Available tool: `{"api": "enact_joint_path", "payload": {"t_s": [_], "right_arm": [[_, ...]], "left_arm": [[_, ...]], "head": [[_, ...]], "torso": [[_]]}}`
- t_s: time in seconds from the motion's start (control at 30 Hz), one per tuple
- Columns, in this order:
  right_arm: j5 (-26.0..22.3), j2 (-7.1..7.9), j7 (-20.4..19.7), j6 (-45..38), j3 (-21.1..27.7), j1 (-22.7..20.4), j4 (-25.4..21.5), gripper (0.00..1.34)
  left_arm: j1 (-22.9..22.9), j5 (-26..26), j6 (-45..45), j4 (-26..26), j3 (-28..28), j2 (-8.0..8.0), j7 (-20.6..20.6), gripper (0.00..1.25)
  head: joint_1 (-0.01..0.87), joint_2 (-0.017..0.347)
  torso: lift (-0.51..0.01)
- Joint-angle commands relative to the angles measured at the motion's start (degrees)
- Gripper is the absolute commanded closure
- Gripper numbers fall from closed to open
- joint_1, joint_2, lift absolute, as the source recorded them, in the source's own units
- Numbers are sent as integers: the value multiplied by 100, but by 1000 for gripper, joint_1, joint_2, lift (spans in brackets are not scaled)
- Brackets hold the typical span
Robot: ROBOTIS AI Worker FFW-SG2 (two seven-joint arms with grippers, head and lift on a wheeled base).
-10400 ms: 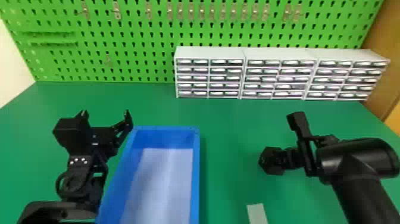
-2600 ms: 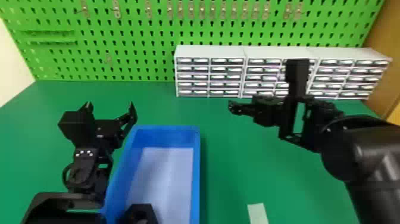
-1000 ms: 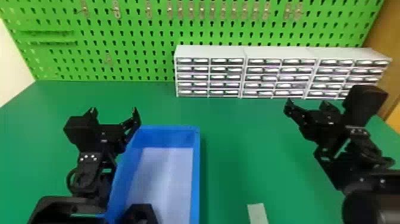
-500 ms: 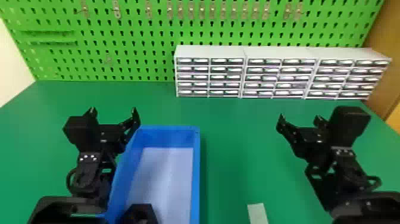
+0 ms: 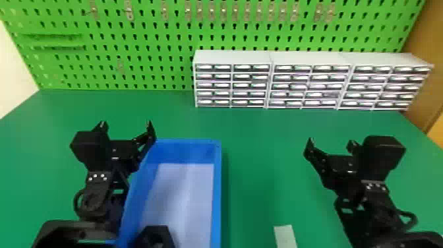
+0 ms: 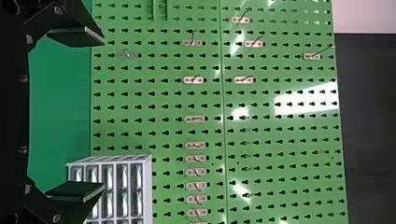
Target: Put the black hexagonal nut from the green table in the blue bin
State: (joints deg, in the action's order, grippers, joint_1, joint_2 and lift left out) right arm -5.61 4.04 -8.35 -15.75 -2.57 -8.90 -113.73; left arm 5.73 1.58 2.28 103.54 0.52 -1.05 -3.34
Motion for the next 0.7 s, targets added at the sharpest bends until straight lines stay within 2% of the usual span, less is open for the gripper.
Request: {"api": "enact_joint_path", "payload": {"t_s": [0.0, 0.67], "right_arm": [[-28, 17, 0, 2, -24, -41, -9, 291], [-36, 26, 0, 2, -7, -59, -35, 289]], "left_arm": [[68, 0, 0, 35, 0, 8, 0, 183], [130, -9, -9, 79, -8, 17, 0, 183]], "head": [[657, 57], [657, 57]], "torso": [[-95], [-95]]}}
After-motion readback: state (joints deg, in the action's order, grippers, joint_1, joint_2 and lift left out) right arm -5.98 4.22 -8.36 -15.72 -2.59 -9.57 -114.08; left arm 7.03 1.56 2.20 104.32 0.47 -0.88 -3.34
